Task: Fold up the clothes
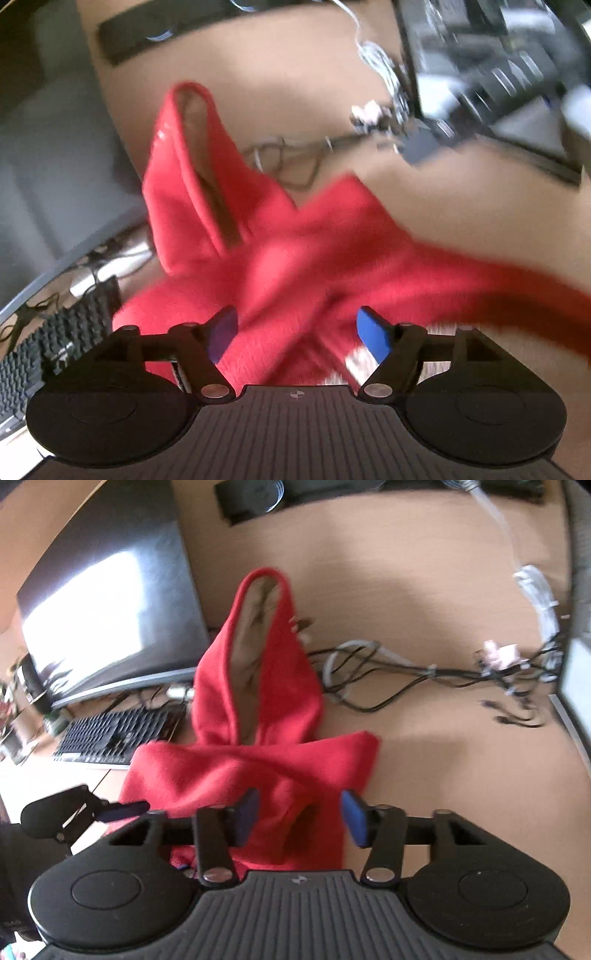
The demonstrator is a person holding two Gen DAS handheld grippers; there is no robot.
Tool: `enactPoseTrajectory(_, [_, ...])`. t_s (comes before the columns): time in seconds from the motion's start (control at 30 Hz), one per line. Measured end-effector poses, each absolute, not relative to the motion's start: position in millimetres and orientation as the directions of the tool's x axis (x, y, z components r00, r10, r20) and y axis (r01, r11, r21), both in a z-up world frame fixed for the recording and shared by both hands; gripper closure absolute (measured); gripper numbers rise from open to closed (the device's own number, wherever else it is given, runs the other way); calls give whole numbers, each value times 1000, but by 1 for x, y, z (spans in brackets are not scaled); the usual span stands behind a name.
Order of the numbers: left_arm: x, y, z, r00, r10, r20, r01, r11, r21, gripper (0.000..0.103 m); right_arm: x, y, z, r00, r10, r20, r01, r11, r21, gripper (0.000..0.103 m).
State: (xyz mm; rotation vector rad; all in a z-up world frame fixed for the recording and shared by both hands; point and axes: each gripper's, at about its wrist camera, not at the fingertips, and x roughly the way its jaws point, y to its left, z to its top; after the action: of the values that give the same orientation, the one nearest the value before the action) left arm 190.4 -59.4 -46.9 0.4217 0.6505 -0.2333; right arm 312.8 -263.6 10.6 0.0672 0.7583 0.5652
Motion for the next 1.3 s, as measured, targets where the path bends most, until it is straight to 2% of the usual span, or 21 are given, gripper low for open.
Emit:
enactPoseTrajectory(0.1, [191, -53, -53, 771, -12, -637, 302, 887, 349, 24, 332, -252, -8, 516, 539, -666, -455, 831, 320, 58])
enactPoseTrajectory(0.2, [198, -44, -55, 763, 10, -646, 272, 902, 335, 26, 350, -244, -31, 411, 598, -688, -419, 794, 441, 58])
enactPoseTrajectory(0.23, [200, -41, -55, 760, 16, -650, 262, 908, 328, 27, 353, -242, -37, 384, 622, -682, -410, 777, 478, 62])
enactPoseTrajectory(0.3, [205, -34, -56, 754, 27, -657, 241, 918, 314, 39, 353, -235, -31, 385, 649, -656, -448, 753, 482, 84])
enactPoseTrajectory(0.33, [207, -31, -56, 751, 32, -660, 231, 923, 308, 45, 352, -231, -27, 389, 661, -642, -472, 741, 477, 89])
enactPoseTrajectory(0.37, [210, -28, -56, 747, 37, -663, 221, 928, 301, 57, 350, -228, -17, 412, 665, -623, -501, 737, 454, 94])
enactPoseTrajectory(0.43, [214, -22, -57, 740, 48, -670, 200, 937, 287, 72, 343, -227, 11, 499, 646, -577, -558, 750, 356, 94])
enactPoseTrajectory(0.47, [218, -20, -50, 741, 32, -671, 192, 947, 256, 84, 338, -226, 25, 557, 618, -555, -581, 767, 272, 94])
enactPoseTrajectory(0.57, [229, -28, -28, 779, -24, -626, 191, 961, 201, 85, 330, -223, 35, 683, 496, -536, -581, 814, 12, 94])
enactPoseTrajectory(0.67, [243, -45, -37, 752, -58, -657, 240, 952, 190, 82, 341, -225, 2, 661, 420, -622, -556, 830, -31, 94])
enactPoseTrajectory(0.73, [252, -54, -56, 704, -73, -707, 279, 943, 181, 72, 342, -225, -17, 641, 403, -653, -556, 830, -35, 94])
enactPoseTrajectory(0.83, [245, -59, -57, 697, -64, -714, 267, 948, 176, 63, 340, -225, -39, 625, 390, -676, -563, 825, -44, 92])
enactPoseTrajectory(0.9, [236, -54, -47, 696, -68, -715, 231, 964, 133, 37, 342, -222, -43, 627, 396, -671, -578, 814, -61, 88])
enactPoseTrajectory(0.97, [224, -46, -41, 691, -55, -721, 184, 978, 102, 29, 345, -221, -44, 625, 401, -670, -589, 806, -67, 87])
enactPoseTrajectory(1.03, [212, -38, -35, 684, -38, -728, 134, 988, 74, 29, 344, -226, -35, 630, 405, -662, -577, 815, -51, 81])
enactPoseTrajectory(1.1, [193, -35, -29, 675, -17, -737, 104, 992, 72, 29, 332, -245, -19, 657, 410, -632, -547, 836, -27, 63])
enactPoseTrajectory(1.2, [161, -27, -24, 670, -6, -743, 98, 992, 80, 26, 301, -276, 3, 704, 399, -588, -504, 864, -17, 57])
enactPoseTrajectory(1.3, [127, -14, -20, 671, -13, -741, 121, 988, 93, 20, 263, -300, 12, 756, 298, -583, -430, 897, -100, 52])
